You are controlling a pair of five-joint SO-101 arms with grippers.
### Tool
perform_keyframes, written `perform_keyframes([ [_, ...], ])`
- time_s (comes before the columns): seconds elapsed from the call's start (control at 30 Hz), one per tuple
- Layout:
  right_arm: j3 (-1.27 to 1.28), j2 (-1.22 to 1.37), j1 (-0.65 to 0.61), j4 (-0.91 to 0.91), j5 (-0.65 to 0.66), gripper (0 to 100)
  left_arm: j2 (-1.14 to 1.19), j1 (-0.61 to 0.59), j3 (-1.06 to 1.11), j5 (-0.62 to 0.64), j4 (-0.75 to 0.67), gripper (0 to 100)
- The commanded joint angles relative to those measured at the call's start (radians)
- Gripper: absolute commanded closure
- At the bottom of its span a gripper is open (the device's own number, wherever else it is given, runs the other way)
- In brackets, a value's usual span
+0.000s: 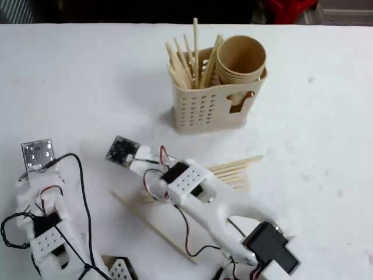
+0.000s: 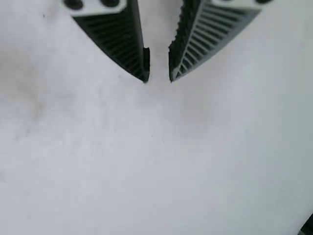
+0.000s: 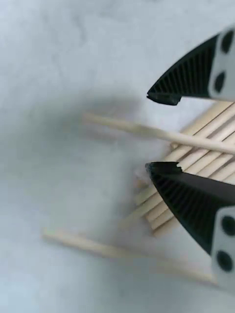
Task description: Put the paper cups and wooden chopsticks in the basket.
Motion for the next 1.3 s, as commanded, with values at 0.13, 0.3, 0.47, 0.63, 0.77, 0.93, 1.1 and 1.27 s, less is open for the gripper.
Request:
perform_keyframes([
  [0.13, -0.048, 0.068, 0.067, -0.015, 0.009, 86.1, -0.019, -0.004, -0.005, -0.009, -0.021, 91],
  [0.3, -0.086, 0.104, 0.070, -0.010, 0.008, 93.9, -0.019, -0.004, -0.003, -0.009, -0.021, 91],
  [0.47, -0.092, 0.022, 0.081, 0.031, 0.003, 98.2, -0.019, -0.004, -0.003, -0.009, -0.021, 91],
  [0.63, -0.094, -0.243, 0.166, 0.145, 0.003, 98.3, -0.019, 0.013, -0.003, -0.011, -0.021, 91],
  [0.77, -0.101, -0.518, 0.242, 0.211, -0.006, 98.3, -0.019, 0.016, -0.003, -0.011, -0.021, 91],
  [0.93, -0.296, -0.720, 0.334, 0.214, -0.147, 98.3, -0.019, 0.016, -0.003, -0.011, -0.021, 91],
  [1.1, -0.575, -0.630, 0.360, 0.160, -0.241, 98.3, -0.019, 0.016, -0.003, -0.011, -0.018, 91],
  [1.27, -0.747, -0.446, 0.360, -0.058, -0.272, 98.2, -0.019, 0.018, -0.003, -0.011, -0.017, 91],
])
